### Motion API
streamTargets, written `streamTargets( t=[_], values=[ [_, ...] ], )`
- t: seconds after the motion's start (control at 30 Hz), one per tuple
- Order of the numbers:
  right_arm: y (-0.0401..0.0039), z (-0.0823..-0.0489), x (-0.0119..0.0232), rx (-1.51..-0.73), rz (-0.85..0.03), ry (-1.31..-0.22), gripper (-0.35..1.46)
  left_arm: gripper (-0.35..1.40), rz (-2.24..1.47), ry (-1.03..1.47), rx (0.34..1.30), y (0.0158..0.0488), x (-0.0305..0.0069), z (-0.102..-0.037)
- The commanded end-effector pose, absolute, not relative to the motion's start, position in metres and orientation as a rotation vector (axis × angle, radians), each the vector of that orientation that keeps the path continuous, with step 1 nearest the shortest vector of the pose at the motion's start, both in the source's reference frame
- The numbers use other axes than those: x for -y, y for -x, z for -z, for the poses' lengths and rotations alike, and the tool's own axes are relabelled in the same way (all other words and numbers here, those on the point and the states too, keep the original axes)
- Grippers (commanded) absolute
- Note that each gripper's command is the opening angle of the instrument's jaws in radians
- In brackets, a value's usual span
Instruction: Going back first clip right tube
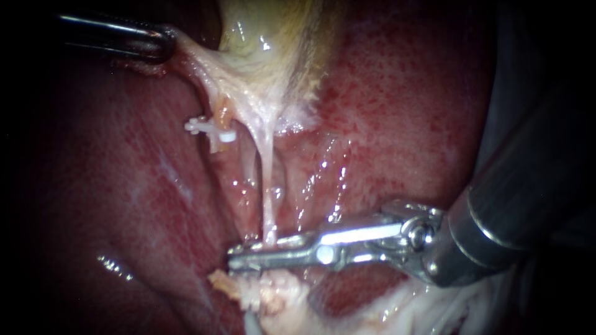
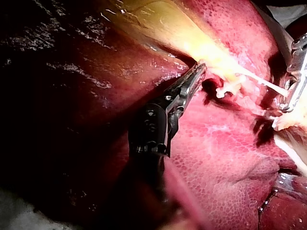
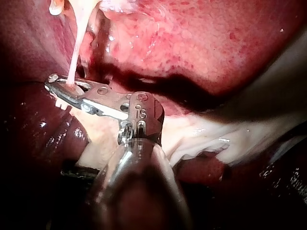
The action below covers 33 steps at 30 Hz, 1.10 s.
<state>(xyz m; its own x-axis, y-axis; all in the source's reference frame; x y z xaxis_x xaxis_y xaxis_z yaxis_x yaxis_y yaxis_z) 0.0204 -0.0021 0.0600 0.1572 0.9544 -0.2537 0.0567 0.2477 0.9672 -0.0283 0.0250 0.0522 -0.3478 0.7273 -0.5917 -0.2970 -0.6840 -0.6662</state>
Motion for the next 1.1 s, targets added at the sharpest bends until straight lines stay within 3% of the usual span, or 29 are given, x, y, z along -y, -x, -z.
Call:
streamTargets(
  t=[0.03, 0.13, 0.2, 0.43, 0.67, 1.1],
  values=[
    [-0.0203, -0.06, 0.0021, -1.22, -0.887, -1.12, -0.35, -0.35, -2.067, 1.232, 0.601, 0.0283, -0.025, -0.0522],
    [-0.0206, -0.0601, 0.0021, -1.243, -0.849, -1.089, 0.23, -0.35, -2.067, 1.232, 0.601, 0.0283, -0.0249, -0.0522],
    [-0.0212, -0.0602, 0.002, -1.255, -0.845, -1.058, 0.41, -0.35, -2.067, 1.232, 0.601, 0.0283, -0.025, -0.0522],
    [-0.0221, -0.0622, 0.0025, -1.294, -0.751, -0.959, 0.48, -0.35, -2.068, 1.232, 0.601, 0.0283, -0.0249, -0.0523],
    [-0.0216, -0.0645, 0.0023, -1.242, -0.636, -0.826, 0.49, -0.35, -2.068, 1.232, 0.6, 0.0283, -0.0249, -0.0523],
    [-0.0199, -0.0667, 0.0012, -1.218, -0.602, -0.777, 0.5, -0.35, -2.068, 1.232, 0.6, 0.0283, -0.0249, -0.0524]
  ],
)
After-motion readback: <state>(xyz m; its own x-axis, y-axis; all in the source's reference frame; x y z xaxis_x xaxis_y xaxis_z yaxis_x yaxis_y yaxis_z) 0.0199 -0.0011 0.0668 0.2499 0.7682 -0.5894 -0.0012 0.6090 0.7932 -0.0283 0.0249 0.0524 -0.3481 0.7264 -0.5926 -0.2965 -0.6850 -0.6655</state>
